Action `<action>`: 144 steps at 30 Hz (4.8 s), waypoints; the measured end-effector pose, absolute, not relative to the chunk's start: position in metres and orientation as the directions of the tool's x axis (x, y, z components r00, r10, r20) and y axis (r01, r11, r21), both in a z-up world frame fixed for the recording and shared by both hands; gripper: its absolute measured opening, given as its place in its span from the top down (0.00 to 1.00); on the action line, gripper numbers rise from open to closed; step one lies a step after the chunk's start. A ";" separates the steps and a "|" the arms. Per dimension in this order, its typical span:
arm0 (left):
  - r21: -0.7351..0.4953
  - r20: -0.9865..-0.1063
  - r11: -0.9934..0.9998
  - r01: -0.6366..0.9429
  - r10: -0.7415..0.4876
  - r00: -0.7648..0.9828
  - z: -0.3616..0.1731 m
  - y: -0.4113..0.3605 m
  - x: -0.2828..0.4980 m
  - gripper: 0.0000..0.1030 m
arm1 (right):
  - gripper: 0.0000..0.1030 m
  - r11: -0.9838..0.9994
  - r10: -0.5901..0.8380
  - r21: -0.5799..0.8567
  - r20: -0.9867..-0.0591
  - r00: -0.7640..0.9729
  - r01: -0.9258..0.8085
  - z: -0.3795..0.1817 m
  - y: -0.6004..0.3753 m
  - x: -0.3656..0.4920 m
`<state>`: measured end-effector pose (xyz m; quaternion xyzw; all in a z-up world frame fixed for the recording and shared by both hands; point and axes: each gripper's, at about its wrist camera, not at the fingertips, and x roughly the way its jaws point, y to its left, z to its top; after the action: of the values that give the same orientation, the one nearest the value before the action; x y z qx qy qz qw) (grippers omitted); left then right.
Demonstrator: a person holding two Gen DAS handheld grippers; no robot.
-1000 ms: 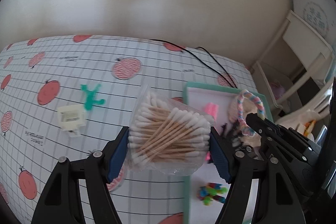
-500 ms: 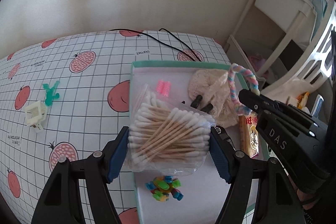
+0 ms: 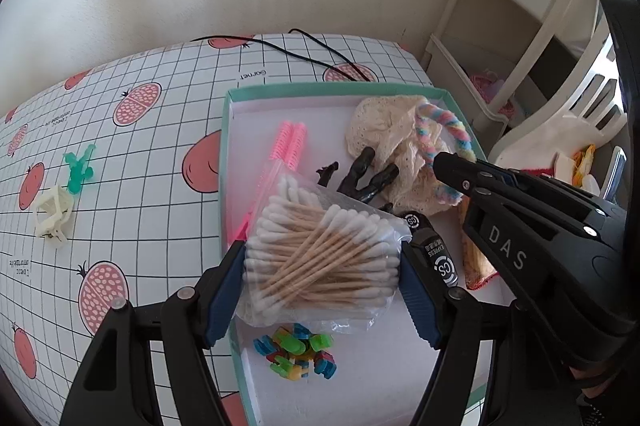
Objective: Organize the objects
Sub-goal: 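Carry the cotton-swab bag and pipe-cleaner ring over the teal tray with both grippers, then open both grippers to release the swab bag and ring in the tray, then move both tools away from the tray toward the white piece and green toy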
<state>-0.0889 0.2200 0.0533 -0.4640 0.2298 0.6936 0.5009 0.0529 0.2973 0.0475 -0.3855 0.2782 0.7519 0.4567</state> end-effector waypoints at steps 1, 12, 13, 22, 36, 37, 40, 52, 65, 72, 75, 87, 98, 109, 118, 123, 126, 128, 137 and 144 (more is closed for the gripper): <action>-0.149 -0.876 -0.391 -0.908 0.478 -0.063 0.052 0.221 -0.088 0.28 | 0.91 -0.429 0.471 0.065 -0.835 -0.285 -0.901 0.047 0.297 0.053; -0.136 -0.892 -0.391 -0.910 0.449 -0.059 0.047 0.223 -0.089 0.28 | 0.73 -0.429 0.447 0.084 -0.846 -0.292 -0.899 0.043 0.298 0.051; -0.137 -0.892 -0.390 -0.911 0.448 -0.058 0.047 0.223 -0.089 0.28 | 0.70 -0.428 0.448 0.084 -0.845 -0.292 -0.900 0.043 0.298 0.051; -0.135 -0.894 -0.392 -0.910 0.444 -0.059 0.053 0.223 -0.093 0.26 | 0.70 -0.423 0.467 0.102 -0.827 -0.313 -0.900 0.054 0.298 0.054; -0.136 -0.865 -0.422 -0.897 0.491 -0.100 0.072 0.216 -0.108 0.24 | 0.70 -0.407 0.504 0.124 -0.796 -0.336 -0.905 0.070 0.298 0.061; -0.134 -0.864 -0.427 -0.894 0.492 -0.106 0.073 0.215 -0.110 0.24 | 0.70 -0.407 0.506 0.124 -0.795 -0.336 -0.905 0.071 0.298 0.061; -0.135 -0.859 -0.450 -0.883 0.498 -0.122 0.075 0.213 -0.116 0.24 | 0.70 -0.409 0.506 0.122 -0.794 -0.336 -0.904 0.071 0.298 0.061; -0.082 -0.831 -0.550 -0.831 0.497 -0.247 0.083 0.202 -0.139 0.24 | 0.65 -0.421 0.489 0.093 -0.815 -0.312 -0.902 0.062 0.297 0.054; -0.028 -0.793 -0.646 -0.763 0.479 -0.376 0.087 0.189 -0.160 0.06 | 0.20 -0.426 0.504 0.081 -0.806 -0.311 -0.901 0.059 0.295 0.051; -0.026 -0.782 -0.668 -0.744 0.477 -0.401 0.089 0.185 -0.168 0.02 | 0.01 -0.420 0.518 0.078 -0.797 -0.310 -0.904 0.060 0.294 0.051; -0.023 -0.777 -0.673 -0.739 0.477 -0.410 0.089 0.184 -0.169 0.02 | 0.00 -0.420 0.519 0.080 -0.796 -0.311 -0.904 0.060 0.295 0.051; -0.026 -0.775 -0.673 -0.739 0.480 -0.410 0.091 0.181 -0.172 0.02 | 0.00 -0.420 0.530 0.091 -0.783 -0.325 -0.903 0.068 0.291 0.041; -0.033 -0.771 -0.722 -0.691 0.459 -0.442 0.102 0.148 -0.224 0.02 | 0.00 -0.510 0.507 0.102 -0.766 -0.394 -0.854 0.078 0.275 -0.023; -0.041 -0.775 -0.788 -0.615 0.413 -0.478 0.105 0.102 -0.282 0.02 | 0.00 -0.585 0.468 0.093 -0.772 -0.429 -0.805 0.075 0.249 -0.096; -0.053 -0.792 -0.823 -0.566 0.380 -0.478 0.094 0.072 -0.323 0.02 | 0.00 -0.630 0.425 0.081 -0.796 -0.431 -0.772 0.057 0.235 -0.148; -0.059 -0.800 -0.835 -0.547 0.367 -0.474 0.087 0.060 -0.338 0.02 | 0.00 -0.644 0.415 0.070 -0.804 -0.425 -0.762 0.050 0.230 -0.162; -0.063 -0.811 -0.837 -0.543 0.360 -0.461 0.081 0.058 -0.344 0.02 | 0.00 -0.641 0.411 0.075 -0.806 -0.425 -0.763 0.047 0.230 -0.167; -0.063 -0.815 -0.836 -0.545 0.358 -0.455 0.078 0.059 -0.346 0.02 | 0.00 -0.641 0.408 0.076 -0.809 -0.424 -0.763 0.045 0.230 -0.169; -0.084 -0.815 -0.815 -0.573 0.387 -0.431 0.072 0.067 -0.341 0.02 | 0.00 -0.629 0.403 0.077 -0.819 -0.409 -0.773 0.035 0.237 -0.168; -0.112 -0.811 -0.778 -0.618 0.431 -0.396 0.061 0.081 -0.334 0.02 | 0.00 -0.622 0.397 0.068 -0.832 -0.389 -0.780 0.024 0.243 -0.163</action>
<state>-0.3343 0.0814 0.0612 -0.4493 0.1041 0.8290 0.3162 -0.1632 0.2428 0.0236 -0.4129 0.2321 0.8004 0.3675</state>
